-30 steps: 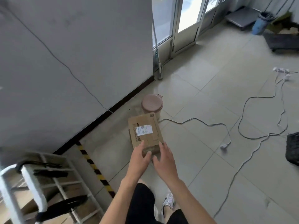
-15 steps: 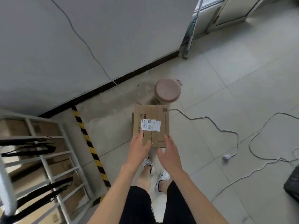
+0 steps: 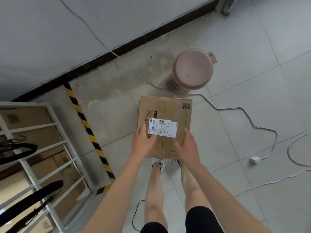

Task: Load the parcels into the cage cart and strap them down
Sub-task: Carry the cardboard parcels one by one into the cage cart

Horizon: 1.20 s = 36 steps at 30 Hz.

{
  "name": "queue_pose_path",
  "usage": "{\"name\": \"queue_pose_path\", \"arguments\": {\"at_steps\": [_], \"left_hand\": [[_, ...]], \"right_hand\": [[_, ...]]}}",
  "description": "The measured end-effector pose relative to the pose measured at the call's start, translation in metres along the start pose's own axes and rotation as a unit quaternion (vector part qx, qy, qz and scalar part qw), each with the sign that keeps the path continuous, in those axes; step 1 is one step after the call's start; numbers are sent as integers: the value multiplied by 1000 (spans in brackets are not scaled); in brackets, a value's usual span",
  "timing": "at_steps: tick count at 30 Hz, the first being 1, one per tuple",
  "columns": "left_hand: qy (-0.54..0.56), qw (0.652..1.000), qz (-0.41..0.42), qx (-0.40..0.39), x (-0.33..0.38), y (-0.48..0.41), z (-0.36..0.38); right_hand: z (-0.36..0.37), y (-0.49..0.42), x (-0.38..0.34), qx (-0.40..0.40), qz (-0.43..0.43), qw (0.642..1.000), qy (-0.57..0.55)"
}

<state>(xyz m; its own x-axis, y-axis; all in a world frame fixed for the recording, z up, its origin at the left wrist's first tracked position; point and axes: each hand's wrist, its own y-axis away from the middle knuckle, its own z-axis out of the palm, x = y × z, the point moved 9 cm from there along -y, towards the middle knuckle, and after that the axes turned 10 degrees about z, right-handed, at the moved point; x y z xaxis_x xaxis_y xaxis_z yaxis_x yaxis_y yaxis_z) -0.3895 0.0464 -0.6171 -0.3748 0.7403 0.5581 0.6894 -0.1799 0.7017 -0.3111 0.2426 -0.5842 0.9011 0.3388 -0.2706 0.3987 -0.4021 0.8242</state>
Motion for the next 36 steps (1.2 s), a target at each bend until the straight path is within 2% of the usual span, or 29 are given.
{"name": "queue_pose_path", "arguments": {"at_steps": [4,8,13,17,21,26,31,36], "left_hand": [[15,998,-62,17,-29,-39,18],[49,992,-106,49,-53,-73,21],[162,976,-145,-1,-80,-92,25],[222,963,-156,6,-78,-72,29],[279,943,-166,73,-55,-34,15],[322,914,-158,192,-6,28,-44],[308,902,-99,285,52,118,-120],[301,885,-67,349,86,224,-190]], "right_hand": [[10,-61,25,-14,65,998,-2],[18,-108,31,-41,113,990,-75],[15,-138,36,-50,145,977,-147],[5,-128,31,-64,142,967,-202],[-28,-101,7,-52,90,972,-211],[-66,-46,-60,-96,-36,982,-158],[-105,38,-139,-150,-136,971,-125],[-131,136,-199,-143,-202,966,-81]]}}
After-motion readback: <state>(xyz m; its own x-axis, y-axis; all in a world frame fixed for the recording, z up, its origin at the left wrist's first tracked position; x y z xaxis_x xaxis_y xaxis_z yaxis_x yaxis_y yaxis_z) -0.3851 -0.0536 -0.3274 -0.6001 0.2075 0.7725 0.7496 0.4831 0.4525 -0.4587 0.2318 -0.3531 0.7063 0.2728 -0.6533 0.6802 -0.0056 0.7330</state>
